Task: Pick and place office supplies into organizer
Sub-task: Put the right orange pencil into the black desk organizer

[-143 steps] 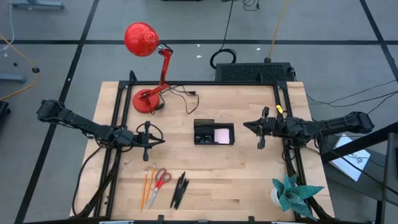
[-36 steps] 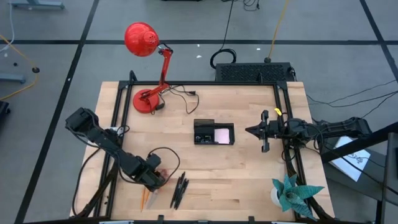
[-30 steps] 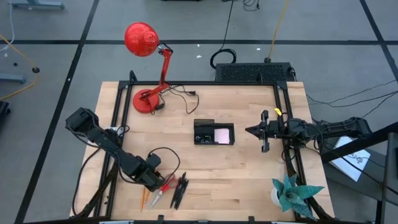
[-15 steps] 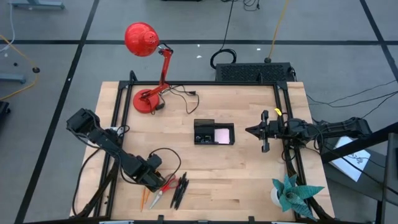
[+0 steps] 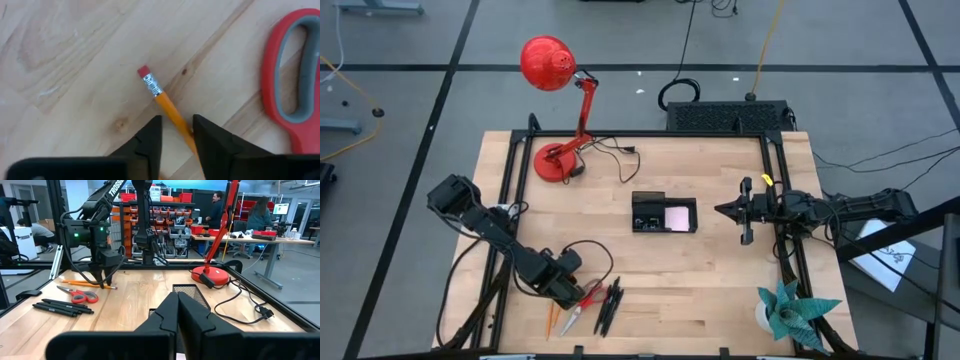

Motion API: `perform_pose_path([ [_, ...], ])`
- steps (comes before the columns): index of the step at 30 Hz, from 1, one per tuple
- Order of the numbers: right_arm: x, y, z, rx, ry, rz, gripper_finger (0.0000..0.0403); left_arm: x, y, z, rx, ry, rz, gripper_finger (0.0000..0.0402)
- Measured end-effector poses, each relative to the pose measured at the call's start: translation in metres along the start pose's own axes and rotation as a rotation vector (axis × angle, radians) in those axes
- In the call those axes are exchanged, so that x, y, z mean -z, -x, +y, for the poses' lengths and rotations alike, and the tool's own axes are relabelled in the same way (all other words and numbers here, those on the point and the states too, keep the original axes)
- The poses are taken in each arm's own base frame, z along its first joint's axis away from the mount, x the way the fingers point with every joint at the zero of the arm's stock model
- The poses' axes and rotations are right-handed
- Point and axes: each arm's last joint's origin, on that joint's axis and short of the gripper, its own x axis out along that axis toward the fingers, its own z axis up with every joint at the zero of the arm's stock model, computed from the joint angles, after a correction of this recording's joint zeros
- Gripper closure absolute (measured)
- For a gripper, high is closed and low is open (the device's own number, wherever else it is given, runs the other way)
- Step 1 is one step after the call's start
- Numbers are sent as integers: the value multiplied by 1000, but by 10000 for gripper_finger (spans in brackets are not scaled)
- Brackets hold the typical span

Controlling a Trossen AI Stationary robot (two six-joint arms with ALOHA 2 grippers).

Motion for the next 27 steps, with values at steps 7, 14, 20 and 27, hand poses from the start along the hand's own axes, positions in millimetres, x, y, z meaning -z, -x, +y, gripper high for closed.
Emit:
perform_pose_path([
  [7,0,0,0,0,0,0,399,-1,0,-1,3,-16,-21,363],
  [14,0,0,0,0,0,0,399,-3,0,-1,-2,-70,-82,391],
  [20,0,0,0,1,0,0,399,-6,3,-4,22,-130,-176,367],
  [27,0,0,0,1,0,0,399,-25,26,-6,119,-162,-398,371],
])
